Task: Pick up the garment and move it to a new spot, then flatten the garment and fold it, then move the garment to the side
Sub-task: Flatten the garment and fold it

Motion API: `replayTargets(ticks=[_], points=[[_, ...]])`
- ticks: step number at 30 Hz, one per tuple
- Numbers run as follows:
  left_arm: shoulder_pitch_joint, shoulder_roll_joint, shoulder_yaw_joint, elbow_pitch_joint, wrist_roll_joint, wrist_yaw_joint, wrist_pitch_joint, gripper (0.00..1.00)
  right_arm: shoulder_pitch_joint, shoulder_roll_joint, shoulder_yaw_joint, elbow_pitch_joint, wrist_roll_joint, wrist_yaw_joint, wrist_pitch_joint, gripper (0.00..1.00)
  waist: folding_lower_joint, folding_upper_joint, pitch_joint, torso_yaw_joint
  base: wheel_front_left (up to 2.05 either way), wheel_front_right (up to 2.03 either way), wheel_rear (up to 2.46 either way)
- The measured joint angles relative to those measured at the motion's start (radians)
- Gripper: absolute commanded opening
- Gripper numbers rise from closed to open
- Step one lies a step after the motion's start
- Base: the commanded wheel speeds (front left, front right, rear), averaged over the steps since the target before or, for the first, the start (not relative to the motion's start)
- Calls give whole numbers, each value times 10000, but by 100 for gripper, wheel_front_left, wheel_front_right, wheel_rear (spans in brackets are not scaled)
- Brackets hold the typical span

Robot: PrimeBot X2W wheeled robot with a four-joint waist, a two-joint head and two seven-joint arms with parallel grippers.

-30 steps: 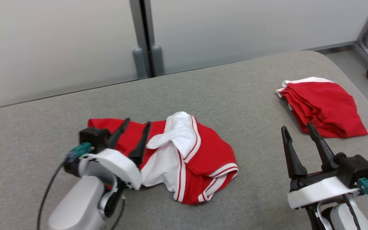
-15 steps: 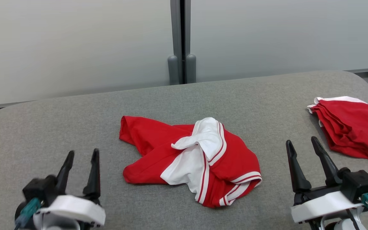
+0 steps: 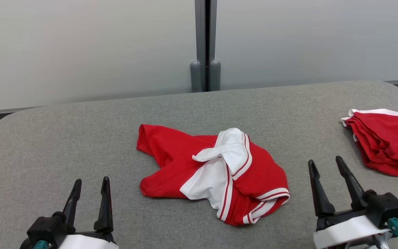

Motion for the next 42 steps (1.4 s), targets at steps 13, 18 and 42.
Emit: replayTargets(ticks=[13,18,42], points=[[-112,-268,-113,236,146,-301,-2,100,-1761,326,1908,1990,-374,0,2011,100,0,0,38,648,0,0,0],[-244,-311,-161,301,136,-351,0,100,-2347,445,2034,2842,-644,2,3455,100,0,0,78,1099,0,0,0],[-477,-523,-27,497,59,-491,0,100,-2652,518,890,2752,-1781,2,5091,0,0,0,433,1645,0,0,0]])
